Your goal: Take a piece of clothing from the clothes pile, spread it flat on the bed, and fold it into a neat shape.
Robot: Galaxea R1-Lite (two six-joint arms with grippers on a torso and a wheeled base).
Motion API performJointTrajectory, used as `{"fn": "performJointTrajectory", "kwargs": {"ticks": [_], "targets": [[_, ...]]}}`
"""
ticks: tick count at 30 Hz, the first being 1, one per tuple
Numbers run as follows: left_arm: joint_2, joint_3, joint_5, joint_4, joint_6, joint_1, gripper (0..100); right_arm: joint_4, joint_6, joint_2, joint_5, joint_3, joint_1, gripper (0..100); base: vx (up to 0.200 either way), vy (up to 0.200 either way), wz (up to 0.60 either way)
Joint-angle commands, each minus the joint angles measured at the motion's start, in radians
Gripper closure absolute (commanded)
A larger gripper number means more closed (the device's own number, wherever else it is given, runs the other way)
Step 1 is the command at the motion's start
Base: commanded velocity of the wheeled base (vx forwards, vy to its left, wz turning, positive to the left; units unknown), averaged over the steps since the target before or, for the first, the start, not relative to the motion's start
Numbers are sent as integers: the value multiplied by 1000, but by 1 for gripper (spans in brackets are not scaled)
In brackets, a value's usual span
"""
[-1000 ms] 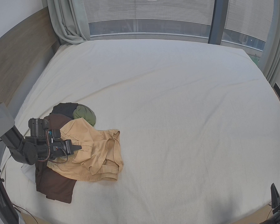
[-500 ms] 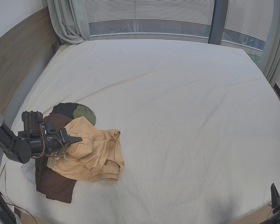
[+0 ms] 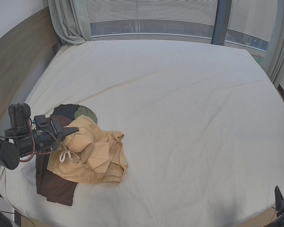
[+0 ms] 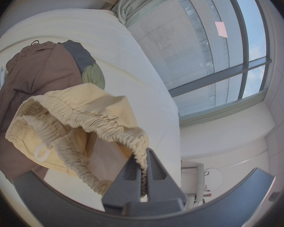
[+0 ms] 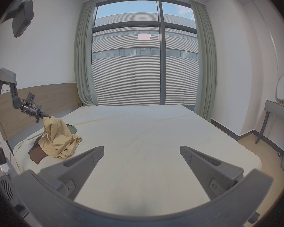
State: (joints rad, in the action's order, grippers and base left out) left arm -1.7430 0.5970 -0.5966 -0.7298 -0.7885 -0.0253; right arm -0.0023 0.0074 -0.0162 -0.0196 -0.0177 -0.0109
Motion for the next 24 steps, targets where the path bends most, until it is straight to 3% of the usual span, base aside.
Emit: {"fn": "performJointTrajectory", "kwargs": {"ticks": [1,7,10,13,24], "targets": [[69,-14,4,-36,-48,-16,100,-1,0,4,0,18,0,0,0,0,0],[80,-11,6,-100,-227,-54,100,-1,0,4,0,18,0,0,0,0,0],[103,-8,8,-146,-362,-82,100,-1,0,4,0,18,0,0,0,0,0],[108,-8,8,-174,-405,-90,100,-1,0,4,0,18,0,0,0,0,0],[155,-8,-2,-284,-735,-151,100,-1,2,4,0,18,0,0,0,0,0]]}}
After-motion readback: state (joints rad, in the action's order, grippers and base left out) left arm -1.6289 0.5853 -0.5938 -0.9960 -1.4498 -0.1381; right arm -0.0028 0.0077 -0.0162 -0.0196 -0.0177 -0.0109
